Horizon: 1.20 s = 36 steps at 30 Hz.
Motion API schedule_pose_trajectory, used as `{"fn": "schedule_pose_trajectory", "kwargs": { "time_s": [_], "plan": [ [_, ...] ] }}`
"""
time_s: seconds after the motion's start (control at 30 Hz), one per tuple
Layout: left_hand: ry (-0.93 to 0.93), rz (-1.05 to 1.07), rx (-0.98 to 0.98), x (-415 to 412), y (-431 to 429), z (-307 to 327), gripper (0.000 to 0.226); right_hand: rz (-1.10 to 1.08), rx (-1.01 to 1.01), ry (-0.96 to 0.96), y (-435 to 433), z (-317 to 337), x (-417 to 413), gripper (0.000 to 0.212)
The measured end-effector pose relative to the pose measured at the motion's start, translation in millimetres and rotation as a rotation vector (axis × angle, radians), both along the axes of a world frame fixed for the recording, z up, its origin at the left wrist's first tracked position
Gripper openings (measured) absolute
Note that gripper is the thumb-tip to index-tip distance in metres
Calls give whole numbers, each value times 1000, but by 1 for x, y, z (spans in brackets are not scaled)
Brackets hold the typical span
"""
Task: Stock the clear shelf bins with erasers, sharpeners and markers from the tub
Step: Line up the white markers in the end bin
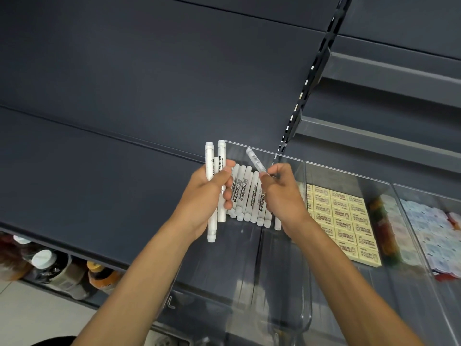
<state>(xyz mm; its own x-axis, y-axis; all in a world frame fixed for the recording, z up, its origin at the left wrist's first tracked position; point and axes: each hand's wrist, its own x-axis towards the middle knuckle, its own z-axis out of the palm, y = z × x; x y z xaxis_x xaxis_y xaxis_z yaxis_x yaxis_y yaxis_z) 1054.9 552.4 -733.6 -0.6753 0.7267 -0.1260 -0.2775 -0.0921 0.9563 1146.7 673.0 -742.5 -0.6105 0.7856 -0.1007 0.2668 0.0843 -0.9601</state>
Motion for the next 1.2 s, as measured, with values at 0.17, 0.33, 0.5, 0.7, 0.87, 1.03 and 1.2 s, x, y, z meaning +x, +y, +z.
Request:
{"fn": "schedule_pose_trajectory", "kwargs": {
  "time_s": [0.17,0.33,0.5,0.7,0.87,1.03,1.2],
  "plan": [
    [-1,-3,4,0,1,1,18,-57,15,199,-1,8,0,9],
    [1,-2,-2,1,0,1,17,-105,143,202,5,2,2,34],
    [7,0,-9,2,0,0,16,-74,225,-75,11,-8,-9,35],
    [7,-8,6,1,-1,-1,17,-33,357,-487,11,-7,-26,35],
    [2,-15,7,-1,1,-1,17,78,260,-590,16,-11,-32,48],
    [-12,-15,11,0,2,0,16,139,289,-543,19,-21,-29,47],
    [-38,2,-16,-1,3,0,23,159,324,-499,12,-13,-23,34]
  ]
}}
